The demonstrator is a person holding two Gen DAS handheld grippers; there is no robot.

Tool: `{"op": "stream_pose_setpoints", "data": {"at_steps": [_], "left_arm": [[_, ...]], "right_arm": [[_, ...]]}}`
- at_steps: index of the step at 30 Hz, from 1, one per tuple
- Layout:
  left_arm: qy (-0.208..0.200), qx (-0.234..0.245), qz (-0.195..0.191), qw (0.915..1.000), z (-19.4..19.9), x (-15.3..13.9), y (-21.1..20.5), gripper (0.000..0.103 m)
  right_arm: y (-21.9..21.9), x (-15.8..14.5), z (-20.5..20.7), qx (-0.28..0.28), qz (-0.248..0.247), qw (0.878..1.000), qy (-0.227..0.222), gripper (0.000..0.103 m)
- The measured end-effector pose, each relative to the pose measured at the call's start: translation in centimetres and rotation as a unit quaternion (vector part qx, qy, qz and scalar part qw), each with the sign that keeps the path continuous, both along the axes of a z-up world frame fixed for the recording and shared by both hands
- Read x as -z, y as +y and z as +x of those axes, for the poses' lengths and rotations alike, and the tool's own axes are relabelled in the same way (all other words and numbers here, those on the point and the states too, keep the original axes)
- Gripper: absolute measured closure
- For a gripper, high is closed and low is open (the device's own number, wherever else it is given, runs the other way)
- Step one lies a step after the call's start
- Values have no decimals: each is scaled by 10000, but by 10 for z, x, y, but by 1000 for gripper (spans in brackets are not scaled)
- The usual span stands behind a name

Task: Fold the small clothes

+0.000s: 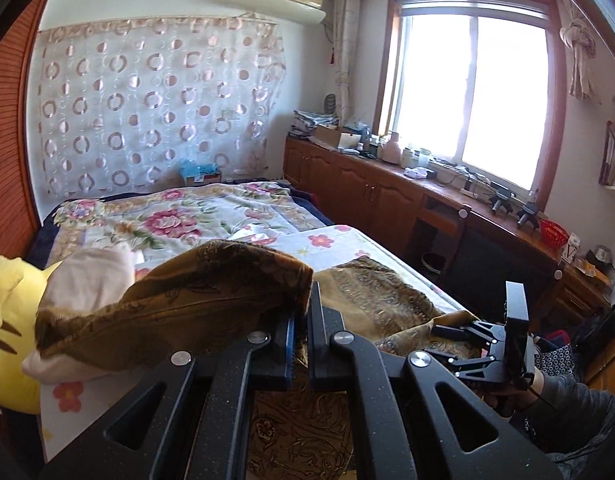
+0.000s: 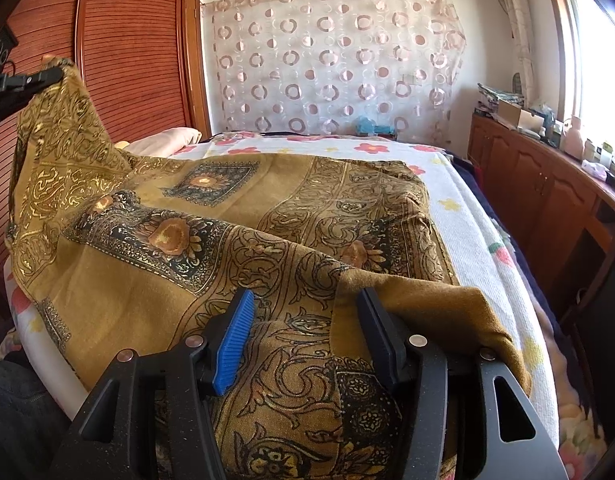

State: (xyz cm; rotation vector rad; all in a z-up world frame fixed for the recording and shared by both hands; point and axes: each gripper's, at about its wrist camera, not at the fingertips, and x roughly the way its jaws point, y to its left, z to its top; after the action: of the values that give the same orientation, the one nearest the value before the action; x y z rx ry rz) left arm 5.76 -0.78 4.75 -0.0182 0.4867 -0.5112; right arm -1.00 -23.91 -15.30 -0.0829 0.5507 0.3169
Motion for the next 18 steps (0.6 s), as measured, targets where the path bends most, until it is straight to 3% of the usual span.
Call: {"op": "stream_pose_setpoints", "data": {"at_steps": [9, 15, 17, 18], "left_arm": [[25, 661, 224, 9976, 7, -10, -63, 98], [225, 880, 416, 9950, 10, 1, -93, 96], [305, 906, 454, 9944, 11, 5, -91, 84], [299, 914, 460, 9943, 9, 6, -88, 71]], "right_arm": [[-2, -2, -2, 27, 44, 9999, 109, 47], [-15, -23, -15, 154, 106, 9998, 110, 45], [-18, -31, -19, 204, 30, 9998, 20, 45], [-18, -36, -22, 221, -15, 9997, -46, 45]]}}
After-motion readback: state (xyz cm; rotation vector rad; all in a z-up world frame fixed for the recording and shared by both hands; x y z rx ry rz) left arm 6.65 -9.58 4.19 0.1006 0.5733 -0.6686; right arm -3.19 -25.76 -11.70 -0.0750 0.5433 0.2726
